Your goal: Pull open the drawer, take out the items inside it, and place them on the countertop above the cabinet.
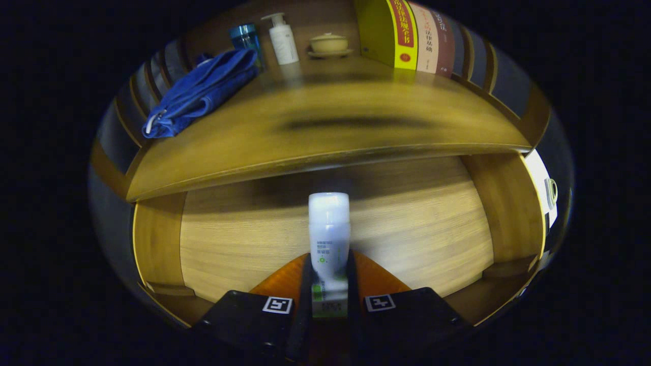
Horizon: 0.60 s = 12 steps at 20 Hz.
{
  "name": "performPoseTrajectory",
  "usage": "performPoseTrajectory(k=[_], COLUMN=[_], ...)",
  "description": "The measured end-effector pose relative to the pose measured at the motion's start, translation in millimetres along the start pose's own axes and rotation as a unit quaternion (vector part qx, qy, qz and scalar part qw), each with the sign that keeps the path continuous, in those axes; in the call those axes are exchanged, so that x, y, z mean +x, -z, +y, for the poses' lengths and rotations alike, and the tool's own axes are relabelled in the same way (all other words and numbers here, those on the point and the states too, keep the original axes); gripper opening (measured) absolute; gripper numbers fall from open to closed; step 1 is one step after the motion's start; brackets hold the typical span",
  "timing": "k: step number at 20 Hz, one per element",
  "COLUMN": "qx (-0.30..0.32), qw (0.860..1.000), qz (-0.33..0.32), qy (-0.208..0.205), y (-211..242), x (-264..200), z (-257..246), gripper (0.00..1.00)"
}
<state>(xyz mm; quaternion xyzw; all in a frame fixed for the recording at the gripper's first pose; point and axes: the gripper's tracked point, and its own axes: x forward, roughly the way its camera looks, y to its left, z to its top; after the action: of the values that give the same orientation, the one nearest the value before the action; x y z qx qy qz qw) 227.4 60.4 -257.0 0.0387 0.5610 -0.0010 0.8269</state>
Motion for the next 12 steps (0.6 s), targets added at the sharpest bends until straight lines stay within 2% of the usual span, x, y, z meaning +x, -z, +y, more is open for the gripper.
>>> performPoseTrajectory(k=[2,5,8,12], qx=[-0.004,-0.001,-0.01,0.005], qw=[1.0,0.998,0.994,0.981], qz=[-0.027,-0.046,-0.094,-0.17], qy=[-0.01,-0.046,-0.045,-0.095], y=[-40,-41,-52,-91], x=[-8,-36,-60,-96], z=[7,18,17,46], gripper=[0.38,0.38,0.38,0.38])
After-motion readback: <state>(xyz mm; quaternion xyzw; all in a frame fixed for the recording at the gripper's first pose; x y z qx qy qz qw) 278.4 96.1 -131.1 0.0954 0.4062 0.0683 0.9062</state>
